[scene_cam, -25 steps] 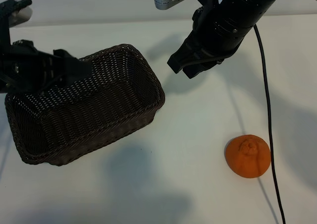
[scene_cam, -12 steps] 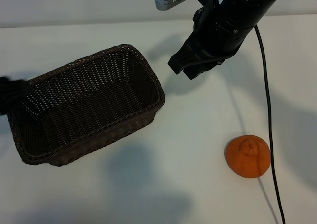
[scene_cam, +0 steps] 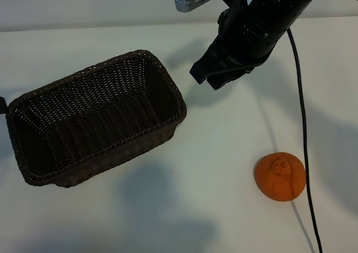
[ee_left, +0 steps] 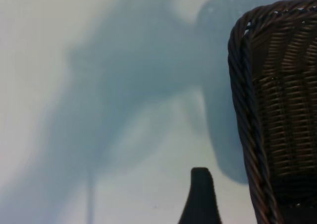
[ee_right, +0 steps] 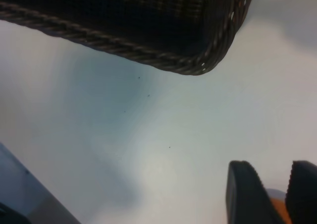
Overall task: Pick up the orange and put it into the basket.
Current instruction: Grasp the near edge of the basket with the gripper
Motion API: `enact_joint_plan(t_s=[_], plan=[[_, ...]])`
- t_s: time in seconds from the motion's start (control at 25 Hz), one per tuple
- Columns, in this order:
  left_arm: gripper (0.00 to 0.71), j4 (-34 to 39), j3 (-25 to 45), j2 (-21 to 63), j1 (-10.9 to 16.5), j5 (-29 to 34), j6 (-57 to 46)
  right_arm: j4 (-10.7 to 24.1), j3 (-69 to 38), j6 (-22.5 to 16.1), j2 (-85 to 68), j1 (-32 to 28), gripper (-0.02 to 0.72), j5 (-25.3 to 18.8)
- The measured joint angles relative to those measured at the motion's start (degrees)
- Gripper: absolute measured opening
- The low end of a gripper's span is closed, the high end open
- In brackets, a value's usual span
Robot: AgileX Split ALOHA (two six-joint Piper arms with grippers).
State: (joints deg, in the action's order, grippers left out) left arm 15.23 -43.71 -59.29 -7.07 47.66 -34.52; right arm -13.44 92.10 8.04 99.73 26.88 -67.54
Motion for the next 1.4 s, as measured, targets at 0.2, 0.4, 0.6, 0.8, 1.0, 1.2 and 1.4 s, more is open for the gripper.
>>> enact_joint_plan(t_s=[0.2,0.4,0.6,0.8,1.0,1.2,1.4], plan=[[0.589,0.08,3.37,-1.19,0.0,-4.03,-2.71,-0.06,0.0,-0.06,0.0,0.0,0.239,0.0],[0.589,0.94,3.98,-6.34,0.0,-6.29,-4.29,-1.0,0.0,-0.01,0.0,0.0,0.239,-0.05],[0.589,1.05,3.98,-10.77,0.0,-9.51,-5.36,-1.13,0.0,0.04,0.0,0.0,0.239,-0.13],[0.589,1.05,4.0,-14.6,0.0,-11.83,-5.69,-1.19,0.0,0.04,0.0,0.0,0.239,-0.18],[0.589,0.85,5.11,-17.33,0.0,-15.77,-6.01,-1.19,0.0,0.04,0.0,0.0,0.239,-0.18],[0.589,0.44,5.57,-21.24,0.0,-18.82,-6.14,-1.19,0.0,0.04,0.0,0.0,0.239,-0.23],[0.589,0.07,5.57,-23.61,0.0,-20.57,-6.14,-1.19,0.0,0.04,0.0,0.0,0.239,-0.23]])
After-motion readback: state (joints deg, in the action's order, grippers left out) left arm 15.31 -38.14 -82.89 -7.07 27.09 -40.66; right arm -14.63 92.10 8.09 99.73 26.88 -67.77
